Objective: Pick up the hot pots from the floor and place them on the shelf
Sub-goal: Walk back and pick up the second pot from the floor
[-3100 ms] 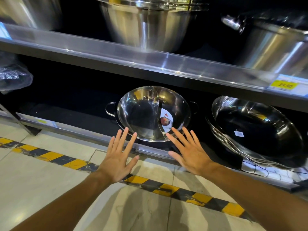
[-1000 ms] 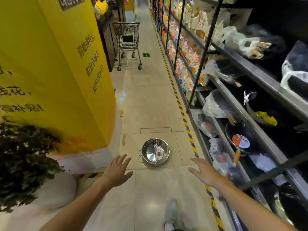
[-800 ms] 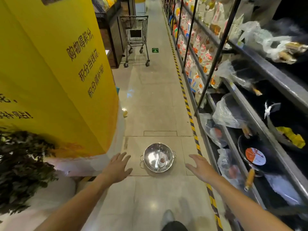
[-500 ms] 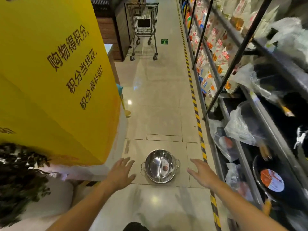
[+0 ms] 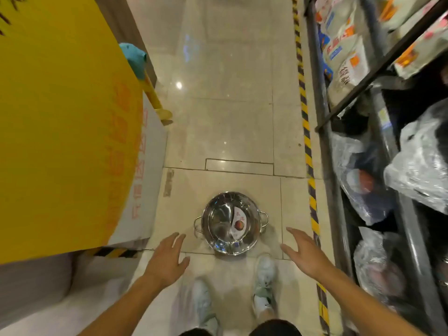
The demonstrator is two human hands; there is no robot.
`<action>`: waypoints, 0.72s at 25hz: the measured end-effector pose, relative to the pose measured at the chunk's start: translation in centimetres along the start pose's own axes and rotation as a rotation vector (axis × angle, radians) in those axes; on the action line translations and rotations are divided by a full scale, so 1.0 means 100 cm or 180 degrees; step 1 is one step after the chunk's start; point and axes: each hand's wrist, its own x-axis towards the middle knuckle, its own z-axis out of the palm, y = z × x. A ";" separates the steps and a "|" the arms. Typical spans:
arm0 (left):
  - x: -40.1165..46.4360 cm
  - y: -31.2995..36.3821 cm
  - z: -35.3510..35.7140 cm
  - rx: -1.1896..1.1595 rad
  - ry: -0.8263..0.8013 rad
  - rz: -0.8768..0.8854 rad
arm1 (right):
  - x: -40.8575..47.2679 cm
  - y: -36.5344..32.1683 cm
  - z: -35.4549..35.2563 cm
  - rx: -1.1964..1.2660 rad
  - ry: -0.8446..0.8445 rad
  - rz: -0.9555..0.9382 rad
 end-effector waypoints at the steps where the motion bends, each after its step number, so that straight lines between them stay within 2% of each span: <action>1: 0.031 -0.010 0.025 -0.0071 -0.0048 -0.0100 | 0.039 0.013 0.018 0.0039 -0.0018 0.0028; 5: 0.160 -0.046 0.146 -0.0382 -0.0123 -0.0470 | 0.198 0.090 0.119 0.0065 -0.0114 0.0074; 10: 0.296 -0.070 0.284 -0.1009 0.0103 -0.0975 | 0.349 0.174 0.238 0.0528 0.0336 0.0405; 13: 0.337 -0.082 0.338 -0.1396 0.0588 -0.1098 | 0.387 0.205 0.281 0.0947 0.0503 0.0470; 15: 0.344 -0.086 0.354 -0.1586 0.0937 -0.1050 | 0.394 0.214 0.293 0.1024 0.0680 0.0417; 18: 0.341 -0.086 0.353 -0.1681 0.1189 -0.1031 | 0.391 0.211 0.291 0.0954 0.1007 0.0340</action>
